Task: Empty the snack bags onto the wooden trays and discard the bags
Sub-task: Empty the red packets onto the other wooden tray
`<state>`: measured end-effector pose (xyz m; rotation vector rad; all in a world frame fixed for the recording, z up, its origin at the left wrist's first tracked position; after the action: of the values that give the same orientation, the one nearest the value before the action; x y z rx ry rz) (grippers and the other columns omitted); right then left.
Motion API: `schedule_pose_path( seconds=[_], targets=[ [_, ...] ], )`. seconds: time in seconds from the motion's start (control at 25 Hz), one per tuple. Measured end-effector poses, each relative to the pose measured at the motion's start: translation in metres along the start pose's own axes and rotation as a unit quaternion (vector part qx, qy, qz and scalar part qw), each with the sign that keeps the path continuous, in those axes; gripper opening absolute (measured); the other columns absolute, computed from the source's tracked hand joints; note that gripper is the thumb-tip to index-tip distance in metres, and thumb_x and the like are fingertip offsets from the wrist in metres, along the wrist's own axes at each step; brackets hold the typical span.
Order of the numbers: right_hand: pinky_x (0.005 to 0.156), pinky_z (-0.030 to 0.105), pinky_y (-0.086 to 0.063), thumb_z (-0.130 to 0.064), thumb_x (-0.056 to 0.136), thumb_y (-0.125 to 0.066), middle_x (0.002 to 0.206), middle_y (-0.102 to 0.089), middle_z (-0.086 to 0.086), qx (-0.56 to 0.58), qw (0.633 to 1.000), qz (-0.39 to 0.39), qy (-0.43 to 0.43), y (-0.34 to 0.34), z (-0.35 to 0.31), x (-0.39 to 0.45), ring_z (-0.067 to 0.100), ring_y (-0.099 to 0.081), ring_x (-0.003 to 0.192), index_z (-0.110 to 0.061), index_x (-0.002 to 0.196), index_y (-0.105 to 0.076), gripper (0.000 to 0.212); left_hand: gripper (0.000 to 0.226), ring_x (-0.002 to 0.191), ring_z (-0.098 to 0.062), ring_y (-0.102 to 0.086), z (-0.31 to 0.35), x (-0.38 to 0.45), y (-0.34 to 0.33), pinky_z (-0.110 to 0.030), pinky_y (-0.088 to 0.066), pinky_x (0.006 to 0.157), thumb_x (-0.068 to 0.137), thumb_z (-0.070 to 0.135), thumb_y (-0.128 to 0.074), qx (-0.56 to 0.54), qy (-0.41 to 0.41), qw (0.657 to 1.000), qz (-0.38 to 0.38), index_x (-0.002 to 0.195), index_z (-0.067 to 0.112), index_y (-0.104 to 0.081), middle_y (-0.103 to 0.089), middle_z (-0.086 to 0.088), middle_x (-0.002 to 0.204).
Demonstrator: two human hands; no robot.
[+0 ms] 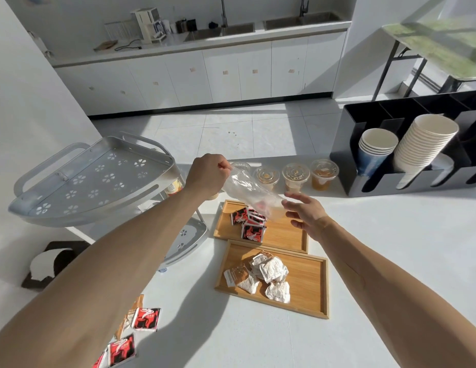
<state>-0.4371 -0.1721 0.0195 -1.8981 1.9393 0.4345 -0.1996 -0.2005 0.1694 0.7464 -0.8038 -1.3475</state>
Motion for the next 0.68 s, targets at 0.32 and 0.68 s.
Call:
schedule_pose_path(
  seconds=[0.32,0.68],
  targets=[
    [0.085,0.04,-0.049,-0.02,0.087,-0.072,0.11,-0.069,0.014,-0.115,0.986,0.052,0.105,0.019,-0.029,-0.086,0.028,-0.064,0.102,-0.012,0.09,-0.068,0.01,0.014,0.086,-0.024,-0.063,-0.035,-0.075,0.001,-0.04,-0.055,0.084,0.089,0.019,-0.064,-0.152,0.061,0.987,0.006,0.091,0.006,-0.07,-0.071,-0.009,0.092],
    [0.063,0.03,-0.049,-0.024,0.094,-0.063,0.081,-0.07,0.01,-0.149,0.978,-0.003,0.145,-0.036,-0.006,-0.166,0.021,-0.064,0.067,-0.005,0.097,-0.062,0.019,0.019,0.057,-0.016,-0.061,-0.097,-0.186,0.01,-0.028,-0.045,0.054,0.099,0.028,-0.049,-0.275,0.153,0.949,-0.024,0.1,0.01,-0.054,-0.066,-0.007,0.081]
  ],
)
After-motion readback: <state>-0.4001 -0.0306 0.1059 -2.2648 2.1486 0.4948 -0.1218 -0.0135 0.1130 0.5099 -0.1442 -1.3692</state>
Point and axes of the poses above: each hand's wrist, its own x-axis towards the middle knuckle, its own y-axis out of the back of the hand, z = x × y, the point moved 7 cm from there along x, towards the middle knuckle
